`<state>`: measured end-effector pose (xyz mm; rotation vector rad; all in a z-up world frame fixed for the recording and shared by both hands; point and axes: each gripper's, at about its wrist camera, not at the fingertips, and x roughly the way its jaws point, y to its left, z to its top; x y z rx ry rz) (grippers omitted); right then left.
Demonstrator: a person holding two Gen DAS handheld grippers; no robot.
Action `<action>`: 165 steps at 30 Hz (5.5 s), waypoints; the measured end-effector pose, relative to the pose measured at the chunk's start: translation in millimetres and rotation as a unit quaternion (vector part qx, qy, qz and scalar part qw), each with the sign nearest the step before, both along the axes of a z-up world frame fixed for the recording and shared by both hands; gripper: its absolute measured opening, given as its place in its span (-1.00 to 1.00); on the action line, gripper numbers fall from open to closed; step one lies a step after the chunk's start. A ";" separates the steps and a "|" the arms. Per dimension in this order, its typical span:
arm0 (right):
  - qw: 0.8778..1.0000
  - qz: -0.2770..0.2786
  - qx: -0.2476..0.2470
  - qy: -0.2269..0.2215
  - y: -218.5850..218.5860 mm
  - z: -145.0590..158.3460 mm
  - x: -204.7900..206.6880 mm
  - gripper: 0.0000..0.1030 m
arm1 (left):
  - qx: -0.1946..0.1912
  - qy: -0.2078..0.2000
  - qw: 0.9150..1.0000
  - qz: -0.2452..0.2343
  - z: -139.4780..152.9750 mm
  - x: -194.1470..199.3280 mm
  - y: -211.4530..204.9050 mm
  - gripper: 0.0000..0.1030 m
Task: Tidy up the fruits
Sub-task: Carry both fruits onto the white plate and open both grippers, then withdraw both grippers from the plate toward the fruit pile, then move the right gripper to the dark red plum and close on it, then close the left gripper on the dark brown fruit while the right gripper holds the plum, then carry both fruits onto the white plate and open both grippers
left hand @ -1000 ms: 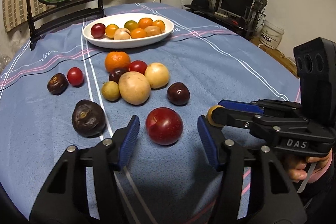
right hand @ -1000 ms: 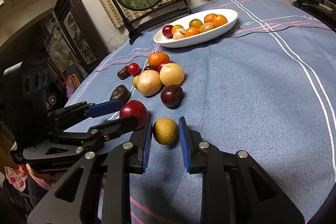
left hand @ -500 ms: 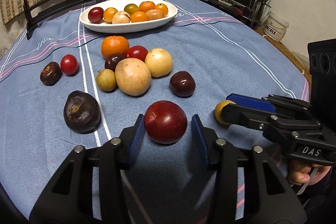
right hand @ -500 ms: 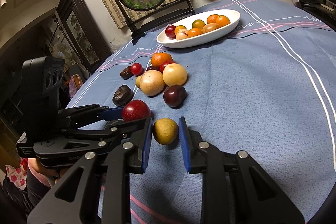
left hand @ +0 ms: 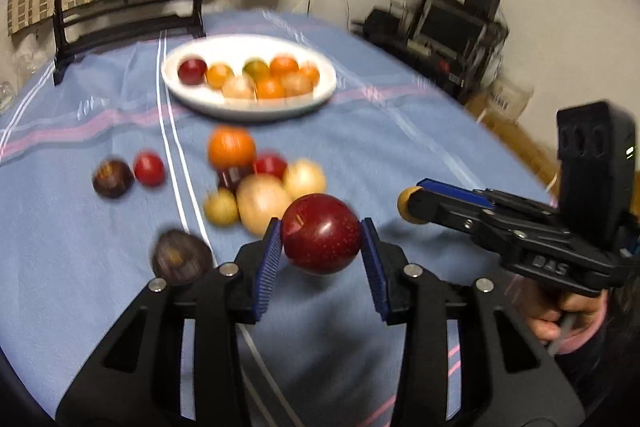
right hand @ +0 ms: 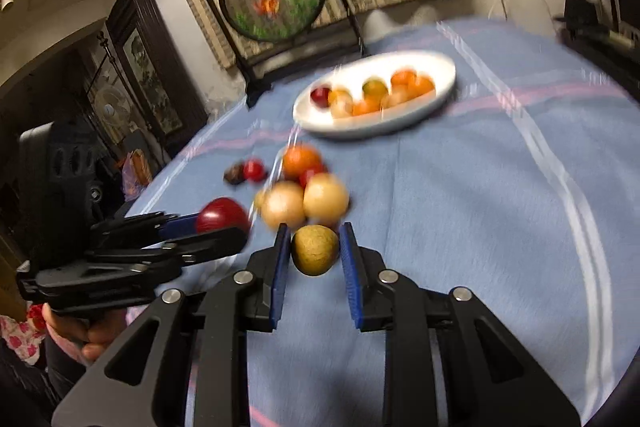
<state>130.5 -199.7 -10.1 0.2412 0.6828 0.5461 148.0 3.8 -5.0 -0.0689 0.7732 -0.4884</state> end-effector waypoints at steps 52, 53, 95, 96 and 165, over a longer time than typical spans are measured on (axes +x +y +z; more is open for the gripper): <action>0.997 0.066 -0.050 -0.009 30.8 0.6 58.1 0.18 | 0.009 -0.025 0.981 0.191 -12.6 -3.4 79.1 0.94; 0.996 0.071 -0.056 -0.008 32.2 -0.6 50.7 0.18 | -0.001 -0.017 0.983 0.183 -18.2 -7.8 79.5 0.94; 0.961 0.075 -0.260 0.050 85.8 -42.4 38.2 -0.33 | -0.028 0.040 0.985 0.163 -42.6 -4.2 80.6 0.95; 0.961 0.075 -0.261 0.049 86.2 -42.2 37.9 -0.33 | -0.029 0.039 0.986 0.162 -42.2 -4.5 80.4 0.95; 0.990 0.075 -0.121 0.010 48.9 -1.9 54.2 -0.38 | 0.053 0.046 0.990 0.123 -14.5 37.3 52.4 -0.11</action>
